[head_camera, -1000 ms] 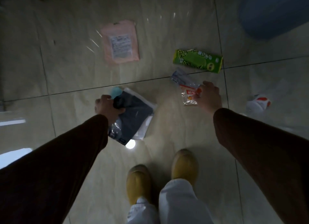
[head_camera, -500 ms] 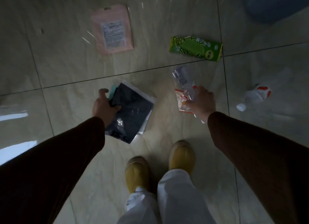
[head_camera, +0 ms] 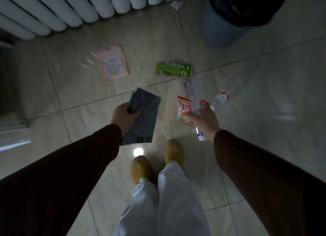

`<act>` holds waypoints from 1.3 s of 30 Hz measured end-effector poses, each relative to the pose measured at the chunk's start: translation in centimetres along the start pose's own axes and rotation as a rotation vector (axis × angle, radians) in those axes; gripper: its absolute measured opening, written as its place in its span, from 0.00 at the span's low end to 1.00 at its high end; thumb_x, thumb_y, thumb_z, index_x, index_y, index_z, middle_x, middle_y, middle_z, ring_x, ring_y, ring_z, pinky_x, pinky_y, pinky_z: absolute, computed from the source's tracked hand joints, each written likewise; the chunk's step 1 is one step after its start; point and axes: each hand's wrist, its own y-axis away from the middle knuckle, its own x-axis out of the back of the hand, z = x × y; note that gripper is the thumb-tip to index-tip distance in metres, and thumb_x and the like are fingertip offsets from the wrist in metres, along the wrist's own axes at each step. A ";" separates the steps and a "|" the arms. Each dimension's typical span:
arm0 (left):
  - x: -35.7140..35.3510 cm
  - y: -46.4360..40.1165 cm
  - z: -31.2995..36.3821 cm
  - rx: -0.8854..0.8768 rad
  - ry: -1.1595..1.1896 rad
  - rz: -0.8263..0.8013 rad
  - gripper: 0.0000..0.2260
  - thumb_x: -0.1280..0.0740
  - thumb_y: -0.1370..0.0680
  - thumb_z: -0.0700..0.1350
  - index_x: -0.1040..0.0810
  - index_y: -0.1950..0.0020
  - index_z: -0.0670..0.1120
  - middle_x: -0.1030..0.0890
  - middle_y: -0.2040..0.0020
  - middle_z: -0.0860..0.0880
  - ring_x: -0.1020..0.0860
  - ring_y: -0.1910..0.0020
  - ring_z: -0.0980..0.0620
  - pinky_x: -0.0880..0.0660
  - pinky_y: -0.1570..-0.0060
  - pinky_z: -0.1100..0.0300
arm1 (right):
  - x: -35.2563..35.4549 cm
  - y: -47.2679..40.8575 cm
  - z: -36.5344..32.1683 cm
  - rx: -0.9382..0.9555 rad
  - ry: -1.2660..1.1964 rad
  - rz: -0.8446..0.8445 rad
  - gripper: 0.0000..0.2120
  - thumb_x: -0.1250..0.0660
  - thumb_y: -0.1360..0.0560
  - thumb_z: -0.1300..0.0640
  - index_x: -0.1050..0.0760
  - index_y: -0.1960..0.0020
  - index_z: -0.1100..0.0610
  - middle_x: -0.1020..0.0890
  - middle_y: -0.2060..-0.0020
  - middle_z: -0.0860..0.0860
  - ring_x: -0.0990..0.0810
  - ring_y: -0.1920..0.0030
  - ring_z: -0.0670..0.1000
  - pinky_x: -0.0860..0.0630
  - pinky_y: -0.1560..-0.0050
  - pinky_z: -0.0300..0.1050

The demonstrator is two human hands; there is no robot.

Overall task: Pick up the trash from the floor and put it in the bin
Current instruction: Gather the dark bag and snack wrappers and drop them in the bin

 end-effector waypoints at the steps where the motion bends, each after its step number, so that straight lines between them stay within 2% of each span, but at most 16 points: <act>1: -0.5 1.2 1.6 -0.013 -0.002 -0.005 0.11 0.31 0.24 0.46 0.20 0.42 0.46 0.17 0.50 0.47 0.19 0.51 0.45 0.21 0.47 0.45 | 1.7 0.8 -0.2 -0.011 -0.039 -0.005 0.21 0.26 0.28 0.52 0.33 0.41 0.52 0.21 0.55 0.43 0.21 0.57 0.41 0.30 0.65 0.33; 5: -3.6 5.2 8.0 -0.052 0.000 -0.022 0.12 0.31 0.25 0.44 0.20 0.42 0.46 0.17 0.51 0.47 0.19 0.52 0.45 0.20 0.47 0.44 | 8.2 3.2 0.4 -0.041 -0.180 0.041 0.23 0.26 0.27 0.50 0.32 0.38 0.52 0.18 0.53 0.45 0.17 0.56 0.46 0.25 0.63 0.38; 8: -6.7 7.3 12.2 -0.076 -0.010 -0.015 0.13 0.32 0.27 0.45 0.20 0.43 0.46 0.16 0.52 0.48 0.18 0.53 0.45 0.20 0.49 0.43 | 13.3 3.7 2.2 -0.044 -0.202 0.085 0.26 0.26 0.29 0.42 0.33 0.38 0.52 0.18 0.52 0.47 0.16 0.57 0.48 0.21 0.63 0.43; 10: -9.0 8.3 14.8 -0.078 -0.012 -0.003 0.14 0.32 0.28 0.48 0.20 0.43 0.47 0.16 0.52 0.47 0.18 0.54 0.45 0.19 0.51 0.43 | 16.7 3.3 3.6 -0.051 -0.211 0.085 0.28 0.27 0.29 0.39 0.32 0.38 0.53 0.17 0.51 0.49 0.15 0.59 0.50 0.21 0.66 0.43; 13: -12.9 9.6 18.8 -0.089 -0.013 0.040 0.13 0.32 0.26 0.46 0.20 0.43 0.45 0.16 0.52 0.46 0.18 0.53 0.43 0.19 0.51 0.44 | 21.9 2.4 5.2 -0.060 -0.236 0.073 0.30 0.28 0.32 0.36 0.30 0.39 0.52 0.16 0.51 0.49 0.14 0.60 0.50 0.21 0.69 0.41; 18: -18.3 10.1 25.3 -0.066 0.117 0.110 0.10 0.31 0.26 0.45 0.21 0.45 0.46 0.17 0.52 0.47 0.19 0.53 0.43 0.19 0.51 0.44 | 29.8 0.1 4.7 -0.088 -0.288 0.082 0.25 0.26 0.27 0.44 0.31 0.37 0.53 0.19 0.52 0.45 0.16 0.57 0.45 0.24 0.71 0.35; 20: -19.5 9.8 27.7 -0.069 0.155 0.143 0.11 0.32 0.26 0.46 0.21 0.45 0.46 0.17 0.52 0.46 0.19 0.53 0.43 0.19 0.51 0.43 | 32.1 -1.5 3.5 -0.087 -0.276 0.067 0.24 0.26 0.27 0.45 0.32 0.38 0.52 0.19 0.52 0.46 0.16 0.57 0.46 0.24 0.73 0.35; 22: -19.9 9.4 30.4 -0.078 0.185 0.177 0.12 0.33 0.25 0.46 0.22 0.43 0.46 0.18 0.51 0.47 0.19 0.53 0.44 0.19 0.52 0.43 | 33.7 -3.2 1.4 -0.069 -0.282 0.055 0.25 0.25 0.28 0.44 0.32 0.38 0.51 0.18 0.50 0.47 0.16 0.55 0.48 0.23 0.69 0.38; 24: -19.8 8.4 33.2 -0.094 0.208 0.197 0.11 0.34 0.24 0.46 0.23 0.42 0.47 0.19 0.51 0.48 0.19 0.52 0.45 0.19 0.53 0.48 | 34.9 -5.4 -1.2 -0.043 -0.289 0.045 0.27 0.25 0.29 0.42 0.31 0.38 0.52 0.17 0.50 0.49 0.15 0.53 0.50 0.22 0.65 0.40; 26: -19.3 6.7 35.9 -0.108 0.235 0.222 0.11 0.35 0.23 0.45 0.25 0.41 0.47 0.20 0.52 0.50 0.20 0.54 0.49 0.22 0.59 0.54 | 35.7 -8.0 -4.1 -0.011 -0.270 0.030 0.31 0.25 0.31 0.39 0.31 0.36 0.54 0.16 0.48 0.50 0.14 0.52 0.54 0.19 0.63 0.43; 28: -18.3 4.7 38.6 -0.136 0.259 0.240 0.11 0.35 0.22 0.44 0.25 0.39 0.47 0.21 0.52 0.51 0.23 0.57 0.55 0.28 0.65 0.63 | 36.4 -10.7 -7.0 0.019 -0.254 0.044 0.31 0.25 0.30 0.39 0.33 0.35 0.53 0.18 0.47 0.50 0.15 0.50 0.53 0.16 0.55 0.50; 29: -17.6 3.8 39.9 -0.147 0.263 0.248 0.12 0.36 0.22 0.44 0.25 0.39 0.46 0.21 0.51 0.51 0.23 0.58 0.56 0.29 0.66 0.65 | 36.7 -11.8 -8.5 0.036 -0.240 0.051 0.31 0.26 0.30 0.39 0.34 0.35 0.52 0.18 0.47 0.50 0.15 0.50 0.52 0.16 0.52 0.52; 32: -15.7 0.7 42.8 -0.168 0.295 0.277 0.15 0.36 0.23 0.45 0.25 0.36 0.47 0.19 0.48 0.48 0.20 0.53 0.49 0.21 0.60 0.57 | 37.2 -15.2 -12.5 0.078 -0.188 0.070 0.31 0.27 0.29 0.39 0.35 0.34 0.53 0.19 0.47 0.50 0.17 0.50 0.52 0.17 0.51 0.52; 35: -14.6 -2.2 45.9 -0.168 0.296 0.286 0.17 0.37 0.26 0.48 0.26 0.37 0.50 0.18 0.50 0.48 0.18 0.53 0.48 0.18 0.55 0.48 | 37.6 -18.9 -16.0 0.118 -0.136 0.067 0.33 0.28 0.27 0.41 0.37 0.30 0.56 0.22 0.43 0.50 0.20 0.49 0.49 0.22 0.49 0.49; 37: -14.5 -4.4 47.9 -0.179 0.265 0.300 0.17 0.38 0.27 0.48 0.27 0.38 0.51 0.19 0.51 0.49 0.18 0.55 0.49 0.17 0.55 0.46 | 37.7 -21.8 -17.8 0.153 -0.069 0.061 0.31 0.29 0.28 0.40 0.34 0.33 0.54 0.20 0.45 0.49 0.19 0.48 0.51 0.23 0.50 0.49; 39: -14.9 -6.7 49.8 -0.203 0.202 0.349 0.16 0.39 0.25 0.47 0.28 0.37 0.50 0.20 0.53 0.50 0.19 0.58 0.50 0.18 0.60 0.49 | 37.7 -24.5 -19.2 0.197 0.036 0.066 0.29 0.30 0.28 0.38 0.33 0.35 0.53 0.18 0.46 0.50 0.18 0.48 0.52 0.24 0.52 0.47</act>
